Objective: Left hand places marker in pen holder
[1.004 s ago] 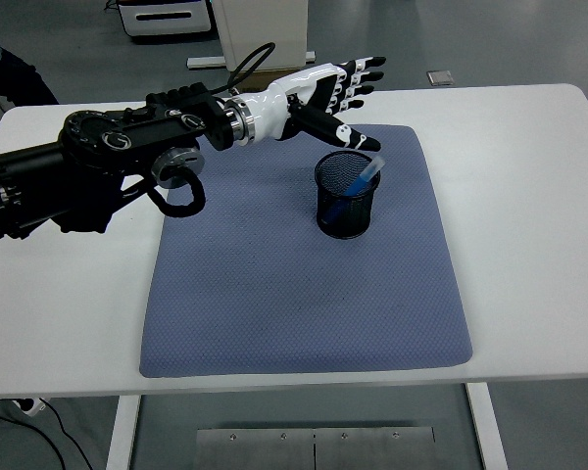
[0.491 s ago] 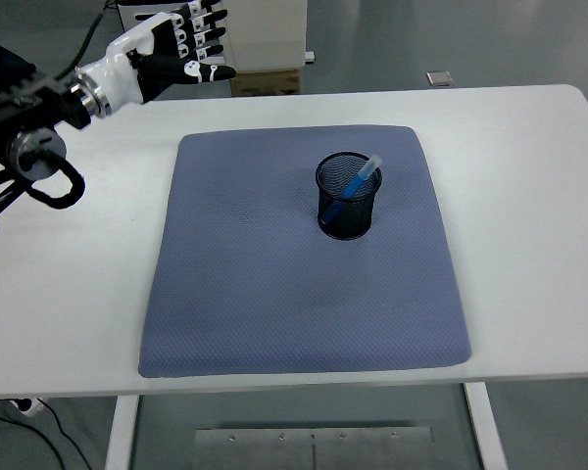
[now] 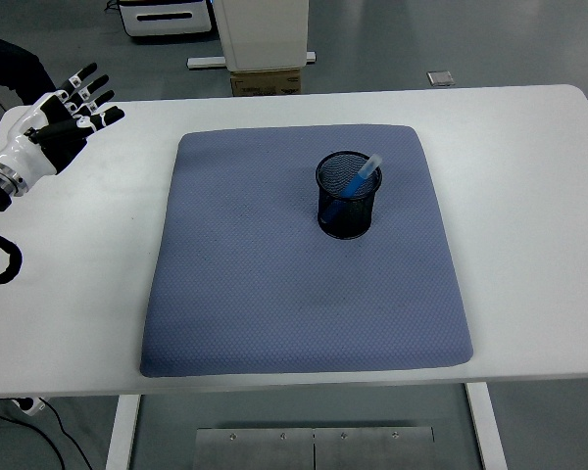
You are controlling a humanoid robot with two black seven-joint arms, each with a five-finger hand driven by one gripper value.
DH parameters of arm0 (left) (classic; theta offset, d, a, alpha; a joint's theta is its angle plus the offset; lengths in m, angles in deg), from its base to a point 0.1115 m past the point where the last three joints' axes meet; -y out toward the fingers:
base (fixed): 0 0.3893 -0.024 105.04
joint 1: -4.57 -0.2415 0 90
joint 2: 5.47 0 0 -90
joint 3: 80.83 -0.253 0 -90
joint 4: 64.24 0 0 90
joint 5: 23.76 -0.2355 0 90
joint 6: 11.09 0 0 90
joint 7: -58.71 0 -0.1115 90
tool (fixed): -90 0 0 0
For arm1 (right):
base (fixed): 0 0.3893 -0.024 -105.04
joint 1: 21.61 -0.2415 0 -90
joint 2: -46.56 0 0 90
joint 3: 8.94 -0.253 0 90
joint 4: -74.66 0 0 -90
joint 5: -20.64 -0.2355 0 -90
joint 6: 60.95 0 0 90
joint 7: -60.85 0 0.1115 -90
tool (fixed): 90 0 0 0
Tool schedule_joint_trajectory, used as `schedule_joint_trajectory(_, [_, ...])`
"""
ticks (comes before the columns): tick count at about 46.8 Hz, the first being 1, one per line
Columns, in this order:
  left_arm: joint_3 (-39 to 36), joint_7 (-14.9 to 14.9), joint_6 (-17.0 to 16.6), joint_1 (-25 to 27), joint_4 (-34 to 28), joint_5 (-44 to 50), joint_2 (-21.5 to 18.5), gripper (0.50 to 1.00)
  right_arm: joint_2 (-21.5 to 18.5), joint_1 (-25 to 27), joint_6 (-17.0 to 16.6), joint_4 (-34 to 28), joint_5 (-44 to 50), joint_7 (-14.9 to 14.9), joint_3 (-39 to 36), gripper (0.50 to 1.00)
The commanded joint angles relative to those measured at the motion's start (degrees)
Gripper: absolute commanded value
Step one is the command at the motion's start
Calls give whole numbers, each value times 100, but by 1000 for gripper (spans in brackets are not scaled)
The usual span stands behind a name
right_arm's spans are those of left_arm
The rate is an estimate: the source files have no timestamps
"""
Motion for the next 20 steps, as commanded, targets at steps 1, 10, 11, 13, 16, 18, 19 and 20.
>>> schedule_joint_trajectory(1, [39, 10, -23, -106, 7, 8, -103, 1000, 0, 2, 0, 0, 0, -3, 0, 1000])
schedule_joint_trajectory(10, [30, 71, -41, -168, 7, -9, -147, 1000, 0, 2, 0, 0, 0, 6, -9, 1000])
schedule_joint_trajectory(11, [39, 71, -41, -168, 7, 0, -147, 1000, 0, 2, 0, 0, 0, 6, -9, 1000])
schedule_joint_trajectory(13, [30, 71, -41, -168, 7, -9, -147, 1000, 0, 2, 0, 0, 9, 6, -9, 1000])
schedule_joint_trajectory(16, [30, 71, -41, -176, 7, -9, -147, 1000, 0, 2, 0, 0, 9, 23, -9, 1000])
schedule_joint_trajectory(18, [30, 71, -41, -168, 7, -18, -147, 1000, 0, 2, 0, 8, 0, 23, -9, 1000])
schedule_joint_trajectory(19, [30, 71, -41, -168, 7, -18, -147, 1000, 0, 2, 0, 0, 0, 23, -9, 1000])
schedule_joint_trajectory(20, [30, 71, -41, -168, 7, -18, -147, 1000, 0, 2, -9, 8, -9, 23, -26, 1000])
